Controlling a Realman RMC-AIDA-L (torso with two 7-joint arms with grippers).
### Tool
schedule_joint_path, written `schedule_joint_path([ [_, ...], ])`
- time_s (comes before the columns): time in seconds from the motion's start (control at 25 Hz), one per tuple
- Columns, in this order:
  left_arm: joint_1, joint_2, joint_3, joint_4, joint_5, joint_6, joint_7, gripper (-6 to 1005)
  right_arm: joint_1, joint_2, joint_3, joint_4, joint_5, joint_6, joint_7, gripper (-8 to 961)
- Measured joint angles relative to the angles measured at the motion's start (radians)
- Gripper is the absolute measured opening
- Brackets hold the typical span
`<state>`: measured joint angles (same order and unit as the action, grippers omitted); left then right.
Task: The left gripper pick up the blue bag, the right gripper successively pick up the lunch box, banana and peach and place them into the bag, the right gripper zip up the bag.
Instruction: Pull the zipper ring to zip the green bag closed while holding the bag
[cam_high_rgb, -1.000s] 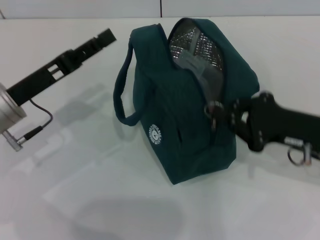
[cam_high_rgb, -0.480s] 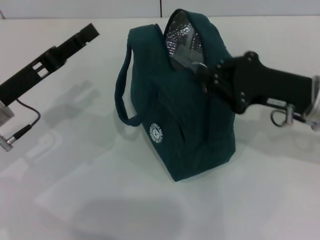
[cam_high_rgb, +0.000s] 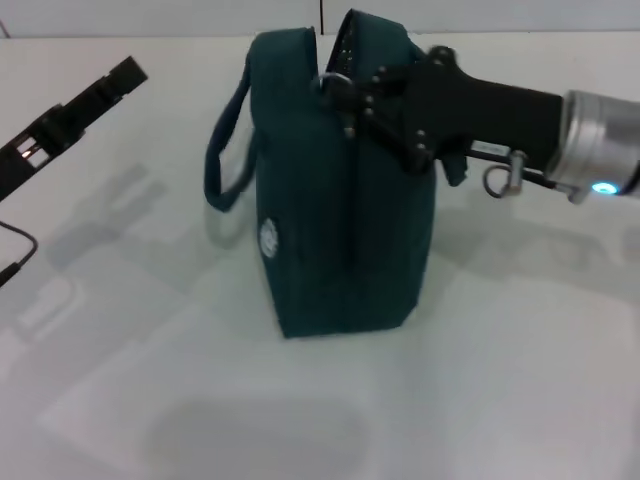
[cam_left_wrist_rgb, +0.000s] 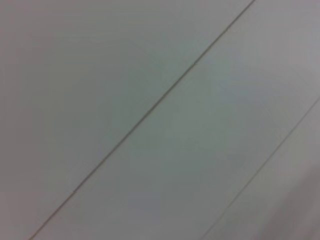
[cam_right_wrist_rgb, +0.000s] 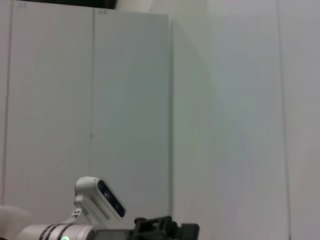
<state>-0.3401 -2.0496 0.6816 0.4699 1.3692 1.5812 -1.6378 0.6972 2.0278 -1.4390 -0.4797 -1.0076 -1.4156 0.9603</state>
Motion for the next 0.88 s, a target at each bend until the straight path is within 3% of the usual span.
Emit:
schedule_joint_path([
  [0.28,0.018,0.021,-0.005,0.0,0.008,0.001,-0.002,867,0.074,0.0,-0.079,0.0,0.041,0.021,0.001,10],
  [0.44,0.036,0.028,-0.003,0.004,0.032,0.001,-0.002,861,0.068,0.0,-0.174,-0.004,0.101,0.051,0.0,10],
  [0.6,0.058,0.039,0.003,0.028,0.073,0.015,0.0,855,0.062,0.0,-0.205,-0.01,0.129,0.066,-0.005,11],
  [0.88,0.058,0.016,0.003,0.128,0.226,0.07,0.013,845,0.062,0.0,-0.211,-0.009,0.133,0.079,-0.007,11],
])
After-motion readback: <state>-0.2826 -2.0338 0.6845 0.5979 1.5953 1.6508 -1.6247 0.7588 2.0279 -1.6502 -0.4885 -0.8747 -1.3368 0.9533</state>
